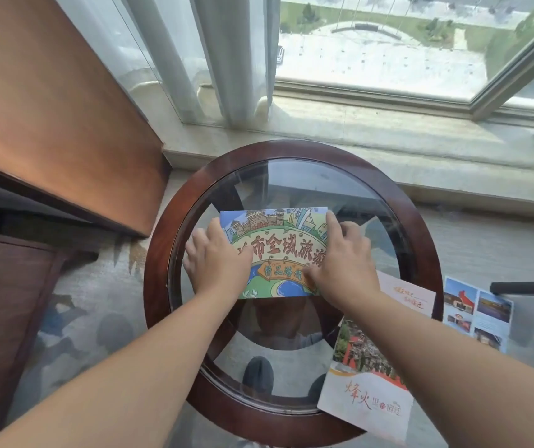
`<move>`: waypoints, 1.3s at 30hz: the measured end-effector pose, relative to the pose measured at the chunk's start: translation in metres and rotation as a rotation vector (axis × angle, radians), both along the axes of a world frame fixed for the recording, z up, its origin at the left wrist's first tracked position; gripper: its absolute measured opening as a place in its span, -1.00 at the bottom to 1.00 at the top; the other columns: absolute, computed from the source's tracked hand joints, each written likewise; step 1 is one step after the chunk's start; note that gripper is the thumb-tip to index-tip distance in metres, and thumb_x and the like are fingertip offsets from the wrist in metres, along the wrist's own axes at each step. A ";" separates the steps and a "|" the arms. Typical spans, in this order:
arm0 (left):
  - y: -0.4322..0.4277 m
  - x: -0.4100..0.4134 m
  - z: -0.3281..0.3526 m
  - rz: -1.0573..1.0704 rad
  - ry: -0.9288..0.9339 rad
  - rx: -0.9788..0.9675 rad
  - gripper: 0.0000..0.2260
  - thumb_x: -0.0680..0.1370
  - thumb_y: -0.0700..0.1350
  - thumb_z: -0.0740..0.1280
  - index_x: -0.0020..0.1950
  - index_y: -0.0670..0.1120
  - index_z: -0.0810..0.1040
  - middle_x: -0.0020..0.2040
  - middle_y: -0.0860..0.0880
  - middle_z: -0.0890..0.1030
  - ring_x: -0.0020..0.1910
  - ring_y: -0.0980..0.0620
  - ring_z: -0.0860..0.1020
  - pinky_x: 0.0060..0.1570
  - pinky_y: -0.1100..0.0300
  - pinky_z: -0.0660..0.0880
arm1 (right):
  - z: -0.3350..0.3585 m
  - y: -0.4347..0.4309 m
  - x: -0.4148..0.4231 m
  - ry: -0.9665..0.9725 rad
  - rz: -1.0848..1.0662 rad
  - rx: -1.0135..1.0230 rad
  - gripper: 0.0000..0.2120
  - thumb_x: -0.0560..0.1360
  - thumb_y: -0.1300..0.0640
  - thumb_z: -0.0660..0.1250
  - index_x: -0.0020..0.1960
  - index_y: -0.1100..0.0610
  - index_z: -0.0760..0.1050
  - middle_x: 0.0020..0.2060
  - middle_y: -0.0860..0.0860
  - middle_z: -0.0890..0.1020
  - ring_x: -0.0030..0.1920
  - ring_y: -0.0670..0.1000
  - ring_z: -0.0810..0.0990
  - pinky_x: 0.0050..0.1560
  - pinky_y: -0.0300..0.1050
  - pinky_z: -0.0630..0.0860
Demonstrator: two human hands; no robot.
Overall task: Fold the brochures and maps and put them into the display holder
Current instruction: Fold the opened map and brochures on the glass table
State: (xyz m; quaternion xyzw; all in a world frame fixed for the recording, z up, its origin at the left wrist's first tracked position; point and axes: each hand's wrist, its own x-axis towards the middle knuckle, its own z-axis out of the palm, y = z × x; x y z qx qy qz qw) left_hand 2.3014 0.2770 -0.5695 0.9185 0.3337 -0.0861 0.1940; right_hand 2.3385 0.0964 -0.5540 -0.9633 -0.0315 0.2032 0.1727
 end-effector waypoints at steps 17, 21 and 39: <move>-0.039 0.018 -0.044 -0.667 0.048 0.159 -0.41 0.57 0.26 -0.28 0.51 0.04 -0.34 0.54 0.00 -0.34 0.57 -0.07 -0.28 0.48 -0.16 -0.35 | -0.022 -0.001 0.028 0.051 0.649 -0.110 0.07 0.40 -0.48 0.14 0.51 0.04 -0.44 0.46 -0.06 -0.43 0.47 -0.05 -0.45 0.48 -0.01 -0.36; -0.001 0.004 -0.037 -0.707 0.060 0.151 -0.30 0.52 0.34 -0.25 0.53 0.00 -0.37 0.58 -0.09 -0.33 0.54 -0.01 -0.38 0.49 -0.02 -0.39 | -0.021 -0.002 0.030 0.065 0.675 -0.176 0.08 0.40 -0.49 0.12 0.46 0.07 -0.52 0.40 -0.04 -0.51 0.41 -0.05 -0.51 0.47 0.02 -0.37; 0.031 -0.021 -0.038 -0.839 0.079 0.199 -0.27 0.52 0.36 -0.37 0.51 -0.08 -0.44 0.55 -0.14 -0.37 0.55 -0.08 -0.36 0.52 -0.02 -0.32 | -0.038 0.024 0.001 -0.101 0.576 -0.107 -0.29 0.55 -0.31 -0.27 0.54 0.07 -0.34 0.52 0.00 -0.32 0.51 0.02 -0.37 0.51 0.07 -0.34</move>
